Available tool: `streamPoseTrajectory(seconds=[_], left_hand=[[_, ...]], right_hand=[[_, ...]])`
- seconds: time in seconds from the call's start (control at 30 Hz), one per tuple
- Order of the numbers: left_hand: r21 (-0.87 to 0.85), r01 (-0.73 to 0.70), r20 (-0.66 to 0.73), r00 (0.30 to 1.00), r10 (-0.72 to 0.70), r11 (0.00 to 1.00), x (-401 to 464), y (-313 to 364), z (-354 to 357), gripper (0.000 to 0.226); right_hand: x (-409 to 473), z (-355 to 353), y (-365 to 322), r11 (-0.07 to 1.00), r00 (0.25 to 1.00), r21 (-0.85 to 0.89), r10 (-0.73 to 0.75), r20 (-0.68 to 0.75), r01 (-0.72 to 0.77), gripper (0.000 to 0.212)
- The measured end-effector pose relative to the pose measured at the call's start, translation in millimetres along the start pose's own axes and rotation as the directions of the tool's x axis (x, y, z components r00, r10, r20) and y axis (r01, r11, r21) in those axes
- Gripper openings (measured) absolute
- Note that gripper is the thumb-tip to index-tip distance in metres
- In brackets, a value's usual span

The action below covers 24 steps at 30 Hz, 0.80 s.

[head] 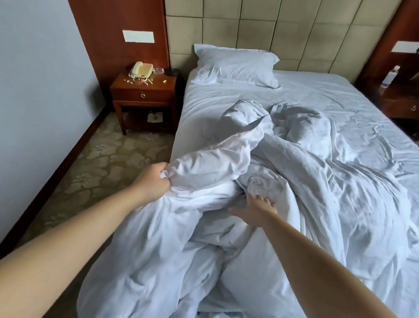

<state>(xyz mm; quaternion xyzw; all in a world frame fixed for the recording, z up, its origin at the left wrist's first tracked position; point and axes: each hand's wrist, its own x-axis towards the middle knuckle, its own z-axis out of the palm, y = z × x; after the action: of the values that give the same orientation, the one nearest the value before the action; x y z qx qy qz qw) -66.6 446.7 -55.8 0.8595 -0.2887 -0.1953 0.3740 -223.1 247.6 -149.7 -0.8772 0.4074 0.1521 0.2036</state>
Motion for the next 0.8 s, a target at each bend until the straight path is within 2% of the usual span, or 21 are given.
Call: streamPoseTrajectory(seconds=[0.1,0.2,0.27,0.37,0.5,0.53,0.63,0.67,0.73,0.8], left_hand=[[-0.038,0.015,0.004,1.000,-0.015,0.999,4.8,-2.1,10.9,0.015],[-0.062,0.029,0.042,0.999,-0.027,0.998,17.8,1.0,17.9,0.016],[0.009,-0.002,0.057,0.998,0.001,1.000,29.5,4.7,19.4,0.017],[0.203,-0.088,0.101,0.993,0.069,0.975,52.4,6.3,22.9,0.010],[0.204,-0.086,0.162,0.985,0.053,0.975,72.6,5.3,34.7,0.036],[0.189,-0.086,0.173,0.983,0.053,0.978,75.8,5.7,36.3,0.039],[0.168,-0.096,0.194,0.979,0.062,0.981,85.6,4.0,29.7,0.044],[0.162,-0.089,0.194,0.979,0.056,0.983,89.3,1.7,23.9,0.044],[0.142,-0.058,0.180,0.983,0.032,0.988,97.4,-7.4,9.2,0.042],[0.088,-0.004,0.159,0.987,-0.010,0.996,107.3,-19.5,-9.5,0.035]], right_hand=[[-12.8,8.9,-36.8,0.958,0.994,0.269,-0.104,0.014,0.096,0.089],[-22.9,21.9,-57.4,0.920,0.984,0.354,-0.178,-0.005,0.168,0.090],[-22.3,29.1,-64.2,0.882,0.976,0.435,-0.215,0.035,0.179,0.087],[-10.6,32.9,-76.5,0.801,0.961,0.571,-0.268,0.072,0.180,0.075],[10.8,36.2,-98.0,0.666,0.947,0.733,-0.305,0.101,0.136,0.102],[13.6,34.7,-102.2,0.658,0.946,0.745,-0.301,0.123,0.112,0.100],[20.8,28.4,-112.1,0.605,0.922,0.796,-0.313,0.229,0.008,0.066],[20.9,24.7,-118.2,0.577,0.908,0.815,-0.315,0.275,-0.046,0.064],[25.0,23.2,-137.5,0.481,0.888,0.864,-0.318,0.331,-0.150,0.086],[25.1,24.0,-170.3,0.414,0.891,0.895,-0.326,0.317,-0.167,0.114]])
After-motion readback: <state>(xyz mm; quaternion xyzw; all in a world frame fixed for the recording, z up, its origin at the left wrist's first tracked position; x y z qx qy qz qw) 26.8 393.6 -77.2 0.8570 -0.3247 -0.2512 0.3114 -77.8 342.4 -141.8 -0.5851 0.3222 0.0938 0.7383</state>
